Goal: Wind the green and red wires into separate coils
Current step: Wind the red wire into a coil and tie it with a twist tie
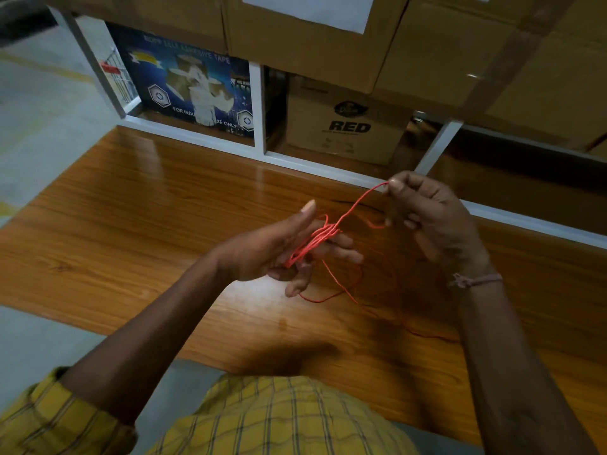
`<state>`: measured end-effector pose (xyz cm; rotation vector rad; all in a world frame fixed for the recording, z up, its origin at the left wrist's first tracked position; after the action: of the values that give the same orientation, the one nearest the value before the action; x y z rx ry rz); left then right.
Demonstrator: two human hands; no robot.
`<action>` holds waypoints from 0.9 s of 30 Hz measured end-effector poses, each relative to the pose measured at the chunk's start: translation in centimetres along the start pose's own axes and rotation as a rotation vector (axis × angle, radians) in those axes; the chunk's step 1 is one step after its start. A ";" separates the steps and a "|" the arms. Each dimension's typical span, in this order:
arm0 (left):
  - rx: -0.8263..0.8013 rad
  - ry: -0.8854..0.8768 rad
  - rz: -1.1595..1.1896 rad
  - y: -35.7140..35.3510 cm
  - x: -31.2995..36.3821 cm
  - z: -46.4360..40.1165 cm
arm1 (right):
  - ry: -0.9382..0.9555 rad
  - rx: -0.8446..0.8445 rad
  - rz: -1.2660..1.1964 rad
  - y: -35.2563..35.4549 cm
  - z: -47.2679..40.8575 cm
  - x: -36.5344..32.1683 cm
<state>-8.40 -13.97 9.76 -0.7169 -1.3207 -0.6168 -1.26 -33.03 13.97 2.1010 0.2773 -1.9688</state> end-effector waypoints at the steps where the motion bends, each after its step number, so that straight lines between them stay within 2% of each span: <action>1: -0.063 -0.039 0.047 -0.6 0.6 0.1 | -0.004 0.034 0.080 0.0 -0.3 0.7; 4: -0.208 -0.153 0.230 -1.9 2.2 0.6 | -0.041 0.089 0.342 -0.5 -0.9 3.0; 7: -0.253 -0.239 0.454 -1.6 3.8 1.1 | -0.221 0.060 0.528 -1.2 -0.6 5.6; 13: -0.245 -0.415 0.650 0.5 7.2 1.5 | -0.457 -0.149 0.563 -5.2 2.1 7.8; 17: -0.080 -0.436 0.693 3.3 6.1 0.5 | -0.554 -0.322 0.484 -8.2 3.9 9.3; 20: 0.132 -0.380 0.631 5.0 4.5 -0.6 | -0.560 -0.445 0.507 -10.0 5.2 9.5; 22: 0.322 -0.319 0.496 6.0 3.9 -0.9 | -0.529 -0.571 0.473 -11.3 6.3 8.7; 25: 0.534 -0.123 0.001 7.2 1.8 -0.8 | -0.491 -0.734 0.347 -12.5 7.9 6.8; 27: 0.564 -0.045 -0.380 7.4 0.7 -0.7 | -0.431 -0.789 0.307 -12.4 8.2 5.4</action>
<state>-2.25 -9.80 9.57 -0.0179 -1.5924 -0.4902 -12.48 -23.91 7.48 1.1292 0.5050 -1.6794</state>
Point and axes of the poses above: each hand's wrist, its own z-axis away from the middle knuckle, its own y-axis out of the back of the hand, x = y × z, the point moved 8 cm from there along -z, towards the middle knuckle, and after that the axes turned 2 degrees about -z, right-handed, at the moved point
